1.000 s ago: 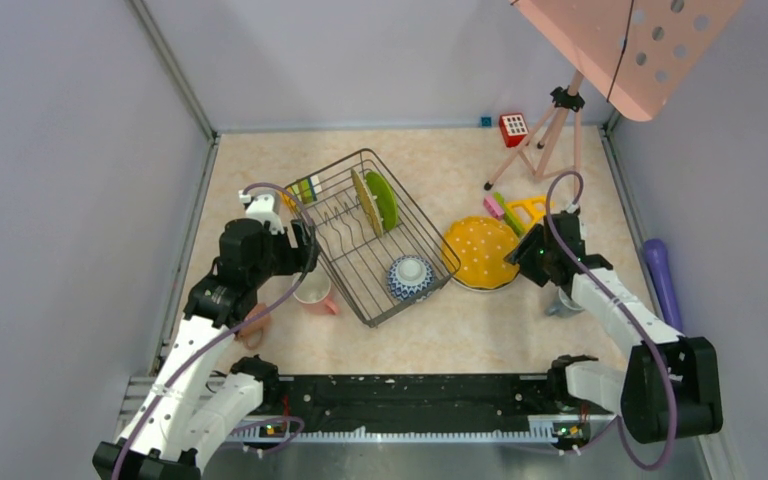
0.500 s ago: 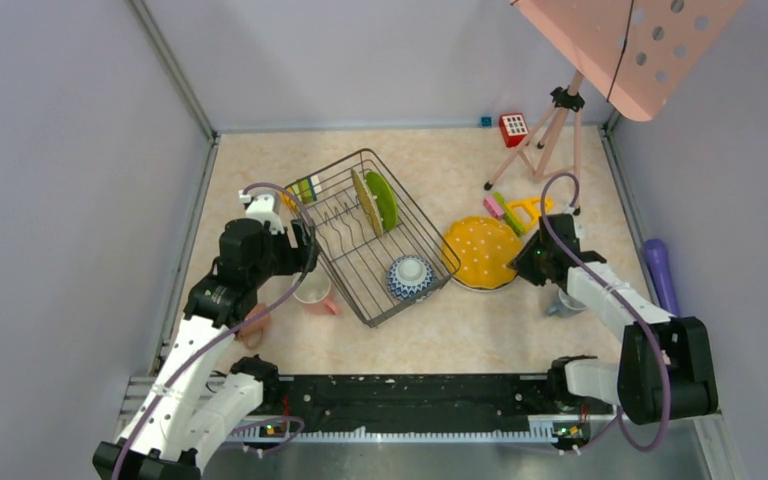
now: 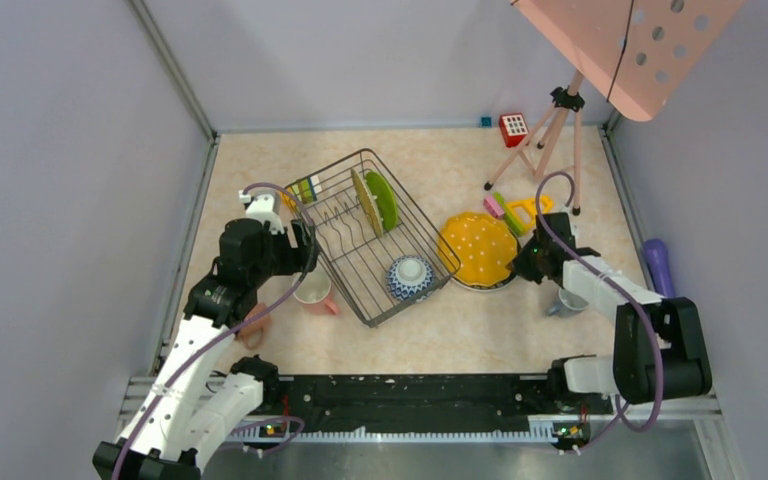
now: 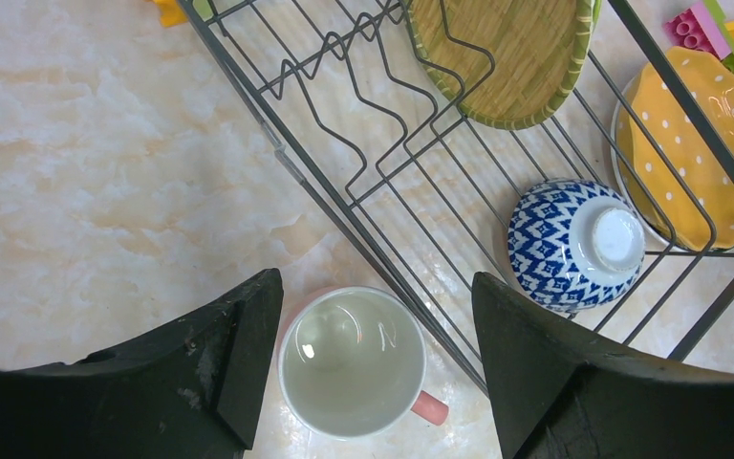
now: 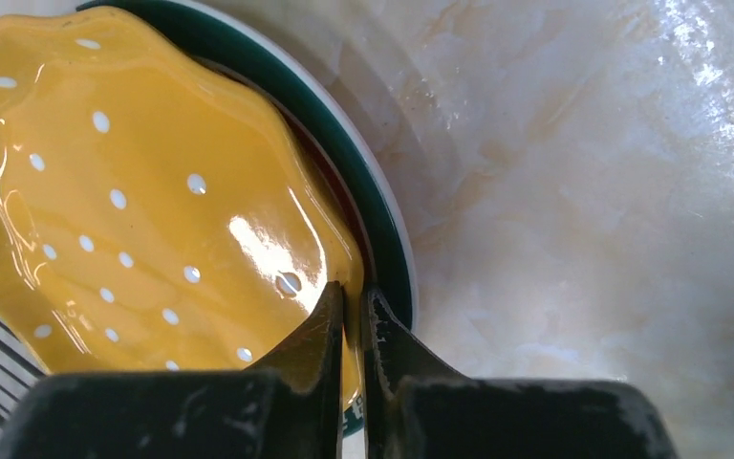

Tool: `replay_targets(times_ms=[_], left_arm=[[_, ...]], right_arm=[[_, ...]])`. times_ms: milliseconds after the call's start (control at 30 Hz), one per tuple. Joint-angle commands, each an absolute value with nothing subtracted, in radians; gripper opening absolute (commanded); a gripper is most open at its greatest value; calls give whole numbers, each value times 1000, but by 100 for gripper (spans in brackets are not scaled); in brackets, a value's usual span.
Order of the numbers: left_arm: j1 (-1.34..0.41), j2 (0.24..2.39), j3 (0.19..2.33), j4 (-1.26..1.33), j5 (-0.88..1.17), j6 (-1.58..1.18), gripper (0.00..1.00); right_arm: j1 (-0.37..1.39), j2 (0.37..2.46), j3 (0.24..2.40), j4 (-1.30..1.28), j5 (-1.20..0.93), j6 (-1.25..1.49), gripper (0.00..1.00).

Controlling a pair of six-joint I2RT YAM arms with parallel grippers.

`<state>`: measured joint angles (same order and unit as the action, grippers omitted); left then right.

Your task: Load the mixed dishes into the dish rack

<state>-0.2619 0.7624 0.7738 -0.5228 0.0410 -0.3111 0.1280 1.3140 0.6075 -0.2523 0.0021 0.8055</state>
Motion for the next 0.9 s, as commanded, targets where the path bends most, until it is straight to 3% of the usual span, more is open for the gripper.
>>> replay_targets(times_ms=[0,200,467,600,700,867], left_arm=[[-255,771,767,-471,49,-301,77],[-255,784,761,-452,50,-313,73],[-256,810,776,-447,88,-321,71],[-256,810,776,-448,94,-319,71],[-256,810,774,-453,97,-316,72],[-256,807,771,-453,95,-313,72]], right_arm=[[123,1284,673,-310,30,790,0],[123,1177,746,-420,108,779,0],[123,1214,867,-676,218,785,0],[124,1211,824,-647,236,785,0],[123,1221,795,-608,220,782,8],[122,1252,774,-552,188,770,13]])
